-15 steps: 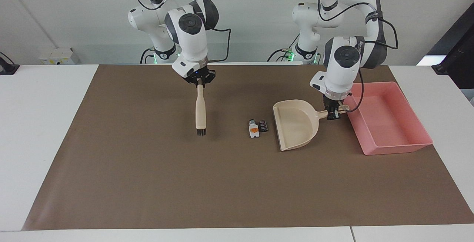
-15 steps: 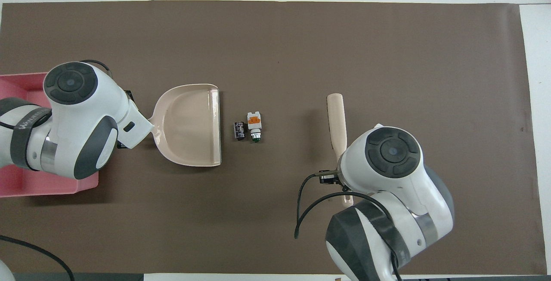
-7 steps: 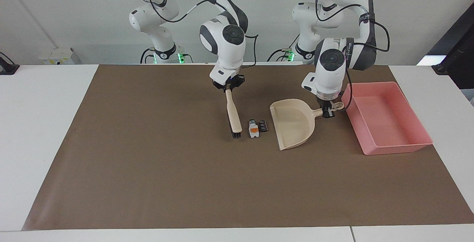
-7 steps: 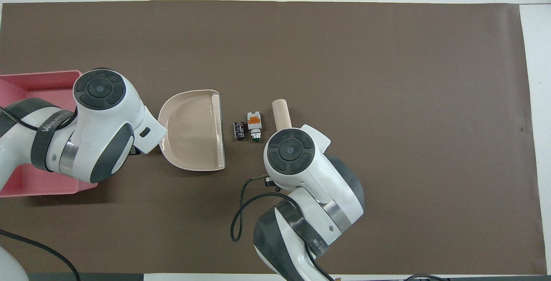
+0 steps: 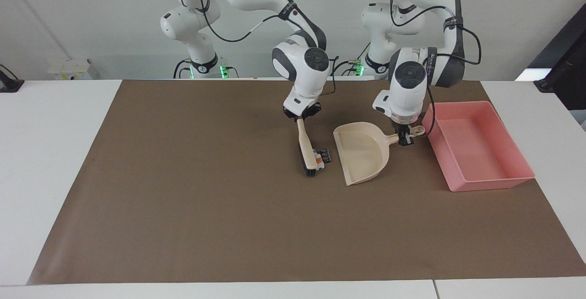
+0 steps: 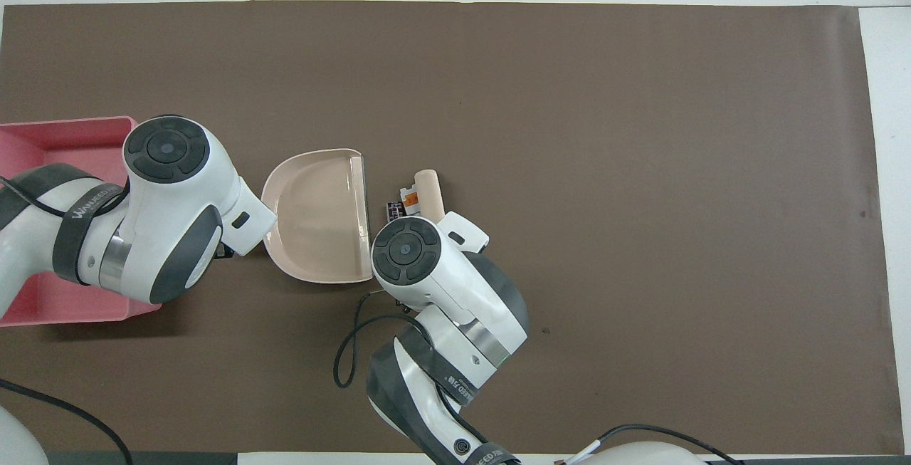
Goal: Clean e-waste and dump in bin
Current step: 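Sweep the electronic parts into the dustpan with the brush in the right gripper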
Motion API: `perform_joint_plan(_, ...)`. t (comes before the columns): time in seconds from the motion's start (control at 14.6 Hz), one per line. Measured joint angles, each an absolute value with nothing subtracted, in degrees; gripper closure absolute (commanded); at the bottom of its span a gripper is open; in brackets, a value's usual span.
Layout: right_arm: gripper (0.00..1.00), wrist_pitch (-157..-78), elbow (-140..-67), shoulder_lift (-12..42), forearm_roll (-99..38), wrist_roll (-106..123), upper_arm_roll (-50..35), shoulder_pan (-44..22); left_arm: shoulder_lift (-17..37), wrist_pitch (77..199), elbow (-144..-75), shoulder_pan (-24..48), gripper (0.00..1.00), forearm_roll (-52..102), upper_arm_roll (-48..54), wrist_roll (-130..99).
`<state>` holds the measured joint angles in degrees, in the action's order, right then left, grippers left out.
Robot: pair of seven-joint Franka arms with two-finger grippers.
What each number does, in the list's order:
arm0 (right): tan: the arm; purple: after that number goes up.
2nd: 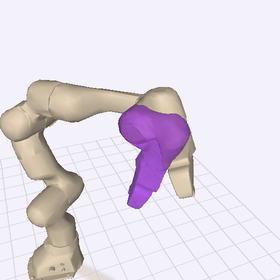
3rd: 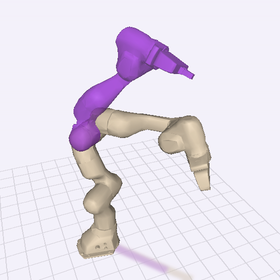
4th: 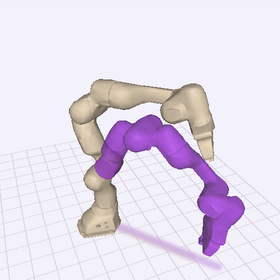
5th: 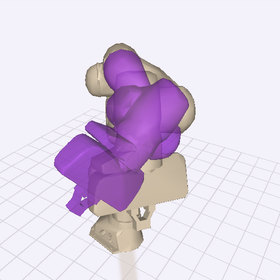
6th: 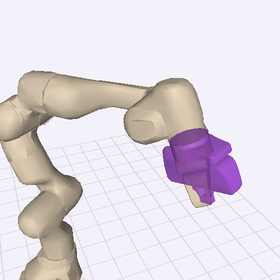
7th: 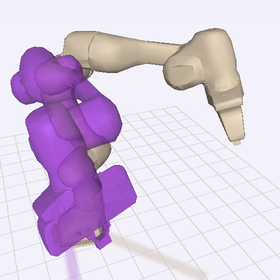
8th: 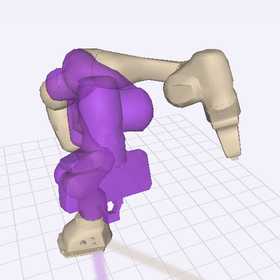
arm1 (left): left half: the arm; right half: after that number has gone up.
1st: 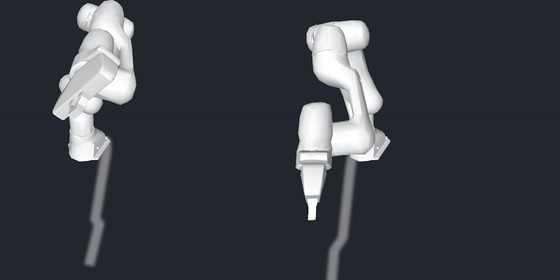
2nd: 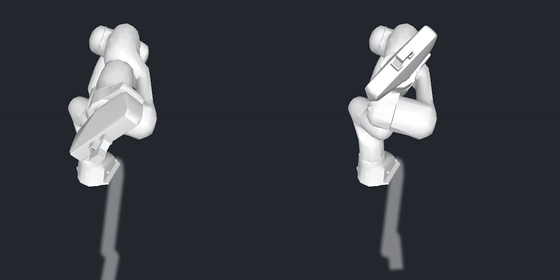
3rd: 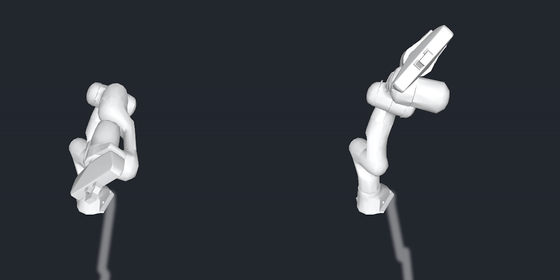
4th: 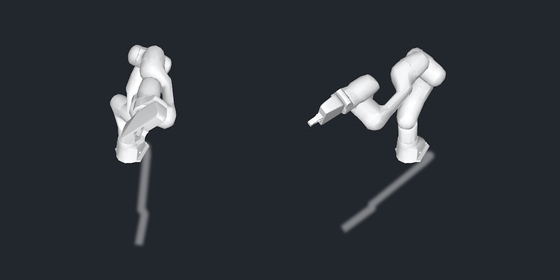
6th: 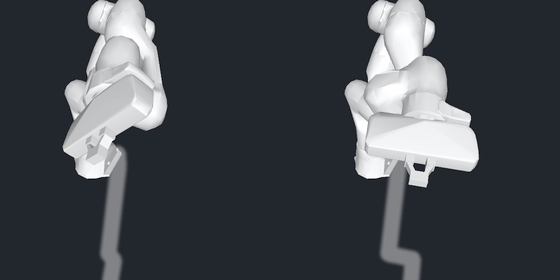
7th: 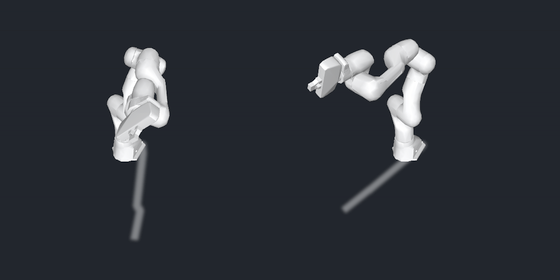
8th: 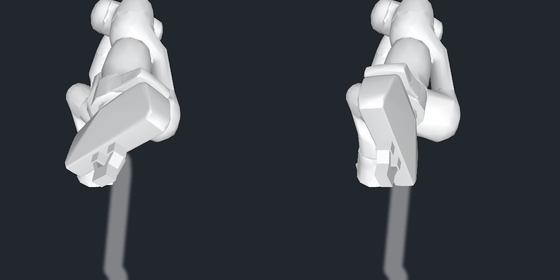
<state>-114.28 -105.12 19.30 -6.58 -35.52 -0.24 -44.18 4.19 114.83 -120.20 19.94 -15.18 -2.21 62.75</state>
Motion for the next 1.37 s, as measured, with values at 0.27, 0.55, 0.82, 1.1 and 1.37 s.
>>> perform_joint_plan(0.27, 1.00, -119.85, -104.96, 19.67, -15.31, -35.31, -0.81, -46.35, 4.19, 114.83, -120.25, 19.94, 1.00, -15.19, -2.21, 62.71)
perform_joint_plan(0.55, 1.00, -126.35, -105.16, 20.66, -34.81, -25.95, -2.04, -47.86, 4.19, 114.84, -120.37, 19.94, 1.00, -15.26, -2.26, 62.67)
perform_joint_plan(0.82, 1.00, -127.18, -105.04, 20.79, -41.41, -23.92, -1.97, -47.39, 4.19, 114.84, -120.44, 19.94, 1.00, -15.26, -2.31, 62.65)
perform_joint_plan(1.1, 1.00, -127.06, -104.91, 18.41, -41.32, -28.72, -1.82, -47.08, 4.19, 114.85, -120.44, 19.92, 1.00, -15.25, -2.32, 62.62)
perform_joint_plan(1.37, 1.00, -123.58, -106.25, 14.24, -33.97, -32.80, -1.72, -46.79, 4.19, 114.86, -120.55, 19.11, 1.00, -15.25, -2.40, 62.78)
